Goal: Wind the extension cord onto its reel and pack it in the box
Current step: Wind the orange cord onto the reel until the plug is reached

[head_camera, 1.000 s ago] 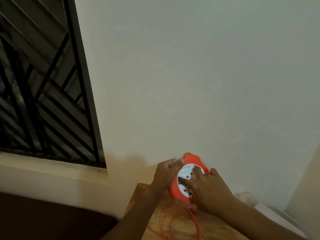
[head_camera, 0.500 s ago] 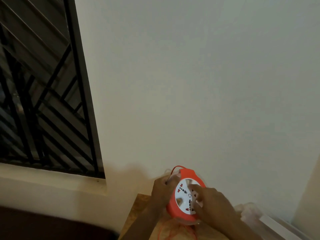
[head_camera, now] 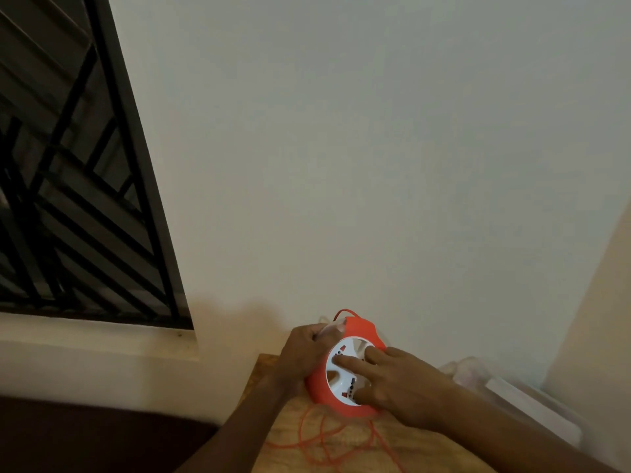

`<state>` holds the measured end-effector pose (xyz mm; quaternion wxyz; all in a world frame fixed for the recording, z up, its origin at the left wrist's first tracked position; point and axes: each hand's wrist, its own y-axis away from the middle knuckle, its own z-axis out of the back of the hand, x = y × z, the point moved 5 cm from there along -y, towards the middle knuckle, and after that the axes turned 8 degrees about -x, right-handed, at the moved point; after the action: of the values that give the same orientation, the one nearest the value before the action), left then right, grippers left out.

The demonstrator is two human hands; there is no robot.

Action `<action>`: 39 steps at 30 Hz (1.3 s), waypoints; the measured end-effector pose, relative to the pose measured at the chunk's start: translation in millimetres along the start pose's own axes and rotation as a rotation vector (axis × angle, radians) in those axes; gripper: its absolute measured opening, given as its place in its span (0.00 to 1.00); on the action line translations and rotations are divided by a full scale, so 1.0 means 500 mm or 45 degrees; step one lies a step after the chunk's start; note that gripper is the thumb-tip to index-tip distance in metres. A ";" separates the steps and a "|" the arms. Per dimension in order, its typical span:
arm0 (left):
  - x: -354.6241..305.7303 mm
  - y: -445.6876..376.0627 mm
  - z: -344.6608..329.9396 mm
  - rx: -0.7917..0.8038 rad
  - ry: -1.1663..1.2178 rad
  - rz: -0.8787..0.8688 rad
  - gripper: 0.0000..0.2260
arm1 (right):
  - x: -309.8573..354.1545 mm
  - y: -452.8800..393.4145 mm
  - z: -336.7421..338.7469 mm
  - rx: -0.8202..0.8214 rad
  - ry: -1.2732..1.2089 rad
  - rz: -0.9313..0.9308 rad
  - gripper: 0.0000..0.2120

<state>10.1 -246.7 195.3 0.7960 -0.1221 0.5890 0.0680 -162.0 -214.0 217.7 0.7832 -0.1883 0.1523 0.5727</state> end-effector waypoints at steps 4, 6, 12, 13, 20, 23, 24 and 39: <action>0.006 0.002 -0.008 0.097 -0.055 -0.019 0.18 | 0.015 0.001 0.015 0.028 0.059 0.130 0.18; 0.011 0.006 -0.011 0.151 -0.052 0.008 0.19 | 0.023 0.004 0.020 0.041 0.103 0.215 0.19; 0.014 0.019 -0.035 0.302 -0.019 0.032 0.17 | 0.040 0.016 0.033 0.151 0.139 0.350 0.22; 0.014 0.021 -0.037 0.316 -0.017 0.037 0.17 | 0.040 0.017 0.036 0.186 0.147 0.340 0.20; 0.011 0.026 -0.036 0.356 -0.021 0.028 0.17 | 0.050 0.011 0.025 0.240 0.102 0.181 0.28; 0.005 0.023 -0.032 0.284 -0.037 -0.014 0.22 | 0.056 0.008 0.022 0.271 0.198 0.101 0.23; 0.007 0.023 -0.032 0.272 -0.031 -0.014 0.22 | 0.057 0.007 0.021 0.280 0.178 0.060 0.24; -0.014 0.016 -0.021 0.074 -0.015 -0.071 0.18 | 0.037 -0.001 0.073 -0.162 0.264 -0.240 0.28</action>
<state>-3.6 -241.4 198.0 0.8043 -0.1149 0.5822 0.0293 -155.1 -181.6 241.6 0.8000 -0.3092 0.1776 0.4826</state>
